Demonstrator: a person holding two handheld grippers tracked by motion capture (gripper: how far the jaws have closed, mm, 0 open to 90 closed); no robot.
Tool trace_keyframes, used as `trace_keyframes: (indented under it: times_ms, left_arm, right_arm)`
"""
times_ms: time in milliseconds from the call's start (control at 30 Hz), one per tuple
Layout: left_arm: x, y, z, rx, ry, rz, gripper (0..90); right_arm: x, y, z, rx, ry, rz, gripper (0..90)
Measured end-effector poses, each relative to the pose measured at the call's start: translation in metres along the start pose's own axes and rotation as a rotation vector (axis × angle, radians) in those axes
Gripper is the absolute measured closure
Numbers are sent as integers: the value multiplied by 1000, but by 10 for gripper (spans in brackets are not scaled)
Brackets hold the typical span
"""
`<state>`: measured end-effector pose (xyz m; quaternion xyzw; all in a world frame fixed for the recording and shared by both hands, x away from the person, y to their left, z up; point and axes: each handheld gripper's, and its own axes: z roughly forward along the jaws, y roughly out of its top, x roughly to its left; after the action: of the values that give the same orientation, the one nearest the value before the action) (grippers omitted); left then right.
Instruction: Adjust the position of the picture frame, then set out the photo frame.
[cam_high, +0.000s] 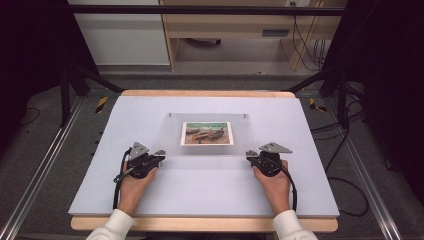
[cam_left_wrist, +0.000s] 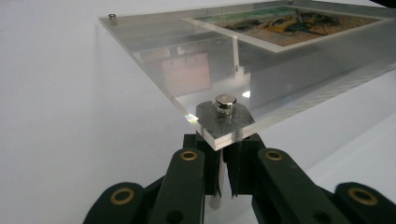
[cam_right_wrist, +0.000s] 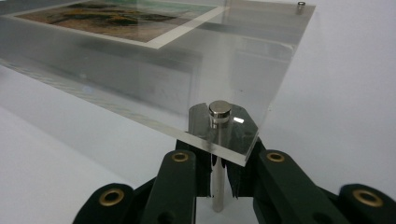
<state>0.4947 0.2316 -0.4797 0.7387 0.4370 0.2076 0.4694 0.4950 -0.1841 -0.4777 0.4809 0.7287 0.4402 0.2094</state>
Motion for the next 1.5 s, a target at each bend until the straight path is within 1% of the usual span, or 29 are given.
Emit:
trace_keyframes:
  times_ms: [133, 233, 300, 367, 400, 467, 600, 633, 667, 700, 800, 867, 900, 1033, 1233, 1333, 1367, 1433, 1500]
  left_arm:
    - [1, 0, 0, 3, -6, -3, 833]
    - [3, 1, -3, 10, -6, -9, 799]
    - [5, 1, -5, 14, -2, -12, 738]
    - [8, 2, -8, 22, -12, -24, 675]
    - [9, 2, -9, 25, -13, -25, 651]
    - [10, 2, -10, 20, -27, -33, 588]
    - [8, 5, -13, 27, -60, -24, 478]
    - [7, 5, -14, 32, -60, -15, 445]
    - [7, 5, -16, 36, -59, -11, 409]
    - [6, 5, -17, 37, -64, -12, 375]
    - [7, 6, -21, 39, -83, -21, 295]
    - [6, 8, -24, 36, -102, -23, 248]
    - [6, 9, -25, 35, -112, -24, 227]
    - [5, 13, -30, 14, -126, -34, 166]
    - [6, 16, -32, -5, -120, -41, 132]
    - [5, 20, -34, -19, -114, -33, 130]
    - [5, 22, -35, -25, -114, -36, 130]
    - [5, 26, -37, -38, -116, -44, 130]
    - [5, 30, -38, -37, -114, -38, 132]
  right_arm:
    - [0, 0, 0, 2, 2, 3, 799]
    - [0, 0, -1, 6, 5, 9, 753]
    - [0, 0, -2, 10, 4, 1, 702]
    - [1, 1, -5, 11, -10, -10, 649]
    - [1, 1, -6, 12, -12, -4, 627]
    - [1, 2, -8, 11, -14, -9, 589]
    - [3, 2, -13, 9, -16, -5, 511]
    - [3, 3, -14, 8, -14, -3, 489]
    - [3, 3, -15, 6, -13, -11, 460]
    - [3, 3, -16, 3, -8, -10, 426]
    - [3, 5, -20, 6, 2, -16, 303]
    - [2, 7, -22, 11, 7, -7, 211]
    - [2, 8, -23, 10, 16, 6, 186]
    - [1, 12, -28, -17, 49, 22, 127]
    - [3, 16, -30, -34, 70, 3, 89]
    - [6, 18, -32, -52, 56, -19, 91]
    - [6, 20, -33, -56, 47, -26, 92]
    - [6, 24, -35, -72, 43, -18, 94]
    - [5, 28, -36, -81, 35, -21, 108]
